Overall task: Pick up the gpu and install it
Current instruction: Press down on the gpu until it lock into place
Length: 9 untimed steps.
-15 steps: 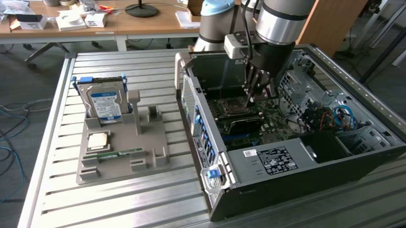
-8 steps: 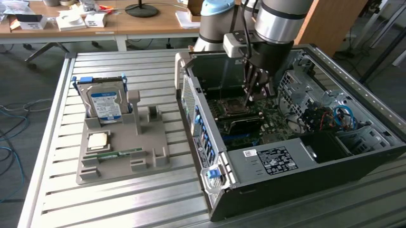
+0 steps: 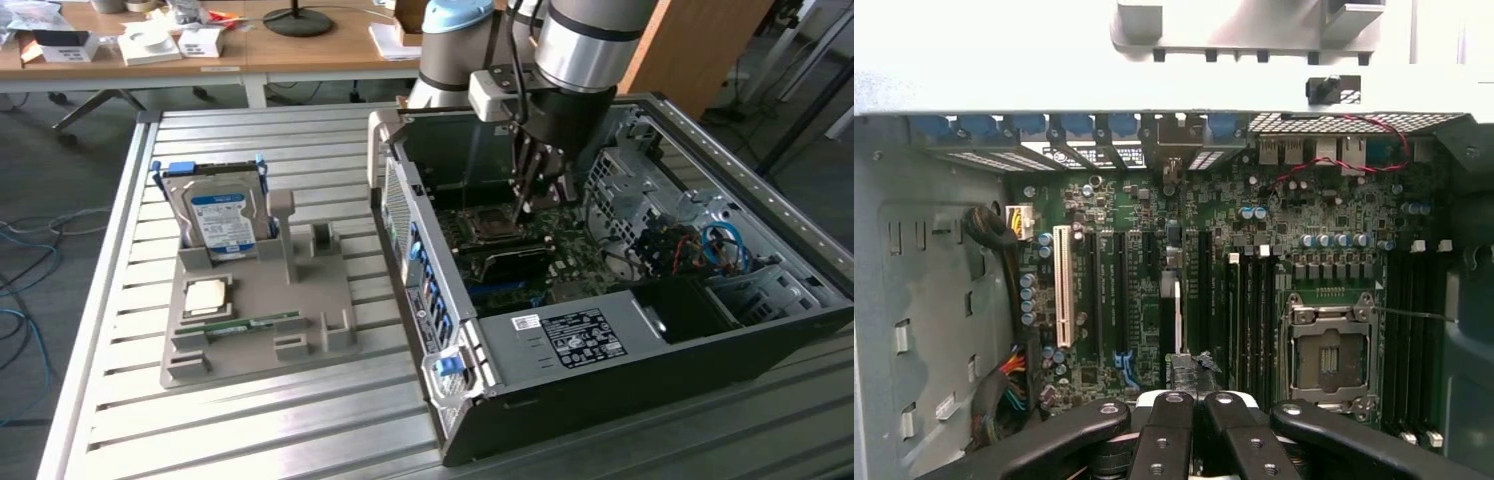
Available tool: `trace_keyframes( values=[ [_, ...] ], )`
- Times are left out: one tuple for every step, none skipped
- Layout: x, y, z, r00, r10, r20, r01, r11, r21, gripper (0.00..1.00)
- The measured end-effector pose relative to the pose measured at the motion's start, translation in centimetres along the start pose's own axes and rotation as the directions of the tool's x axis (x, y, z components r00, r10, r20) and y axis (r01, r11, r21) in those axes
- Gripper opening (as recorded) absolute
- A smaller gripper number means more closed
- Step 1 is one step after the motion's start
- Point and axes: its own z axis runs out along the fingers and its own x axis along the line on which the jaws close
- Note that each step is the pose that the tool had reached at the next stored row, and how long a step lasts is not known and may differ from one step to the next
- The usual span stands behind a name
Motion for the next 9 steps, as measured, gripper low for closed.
trace_keyframes(
  values=[
    [0.0,0.0,0.12,1.0,0.0,-0.0001,0.0,1.0,0.0,0.11],
    [0.0,0.01,0.27,1.0,0.0,0.0,0.0,1.0,0.0,0.11],
    [0.0,0.01,0.44,1.0,0.0,0.0,0.0,1.0,0.0,0.11],
    [0.0,0.02,0.63,1.0,0.0,0.0,0.0,1.0,0.0,0.11],
    [0.0,0.02,0.79,1.0,0.0,0.0,0.0,1.0,0.0,0.11],
    [0.0,0.02,0.97,1.0,0.0,0.0001,0.0,1.0,0.0,0.11],
    [0.0,0.03,1.15,1.0,0.0,0.0,0.0,1.0,0.0,0.11],
    [0.0,0.03,1.33,1.0,0.0,-0.0001,0.0,1.0,0.0,0.11],
    [0.1,0.04,1.51,1.0,0.0,0.0,0.0,1.0,0.0,0.11]
  ],
)
